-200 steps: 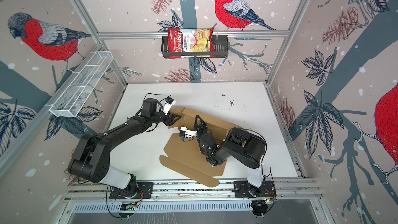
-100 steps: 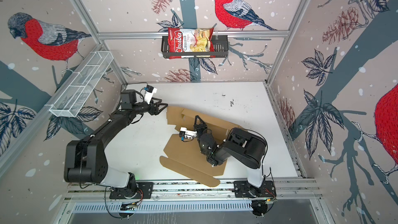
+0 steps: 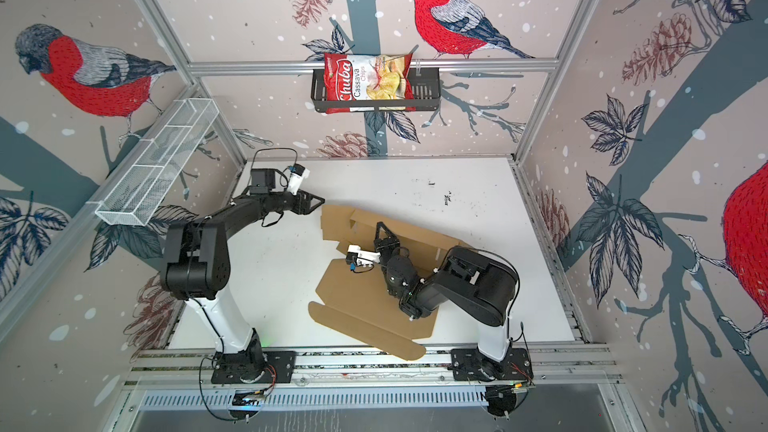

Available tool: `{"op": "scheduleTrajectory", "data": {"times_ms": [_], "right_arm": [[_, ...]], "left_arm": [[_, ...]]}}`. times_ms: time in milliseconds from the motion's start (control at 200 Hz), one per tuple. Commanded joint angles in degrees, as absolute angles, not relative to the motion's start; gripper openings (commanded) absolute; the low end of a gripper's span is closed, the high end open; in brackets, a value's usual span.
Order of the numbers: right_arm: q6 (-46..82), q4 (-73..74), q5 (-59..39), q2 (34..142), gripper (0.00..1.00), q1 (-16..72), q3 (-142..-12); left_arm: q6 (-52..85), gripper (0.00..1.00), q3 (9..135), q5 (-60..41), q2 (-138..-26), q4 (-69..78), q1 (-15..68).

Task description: Fold the paper box

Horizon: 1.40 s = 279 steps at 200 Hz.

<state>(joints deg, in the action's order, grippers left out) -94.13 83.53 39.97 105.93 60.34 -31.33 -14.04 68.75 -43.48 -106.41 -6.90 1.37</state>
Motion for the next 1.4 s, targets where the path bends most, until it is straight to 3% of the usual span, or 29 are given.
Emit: {"op": "scheduleTrajectory", "data": {"times_ms": [0, 315, 695, 826, 936, 1201, 1391], "right_arm": [[-92.9, 82.1, 39.7, 105.4, 0.00, 60.3, -31.1], [-92.2, 81.0, 39.6, 104.2, 0.00, 59.8, -31.0], [-91.4, 80.7, 39.2, 104.0, 0.00, 59.5, -31.3], [-91.2, 80.7, 39.1, 104.1, 0.00, 59.4, -31.2], [-90.4, 79.5, 38.9, 103.2, 0.00, 59.4, -31.0], [-90.7, 79.7, 38.6, 103.2, 0.00, 59.1, -31.1], [-90.5, 79.4, 38.5, 103.0, 0.00, 59.1, -31.3]], "left_arm": [[-20.4, 0.68, 66.8, -44.9, -105.5, -12.8, 2.6], [-22.0, 0.75, 56.4, -46.9, -93.6, -8.2, 3.8], [-24.9, 0.76, 54.7, -49.0, -92.5, -8.3, 8.4], [-24.9, 0.72, 55.9, -45.4, -93.6, -7.6, 4.7], [-21.9, 0.69, 60.5, -49.1, -95.3, -7.3, -0.1], [-21.9, 0.69, 69.0, -40.3, -106.0, -8.7, 0.3], [-22.0, 0.70, 71.4, -44.5, -110.7, -5.0, 0.7]]}}
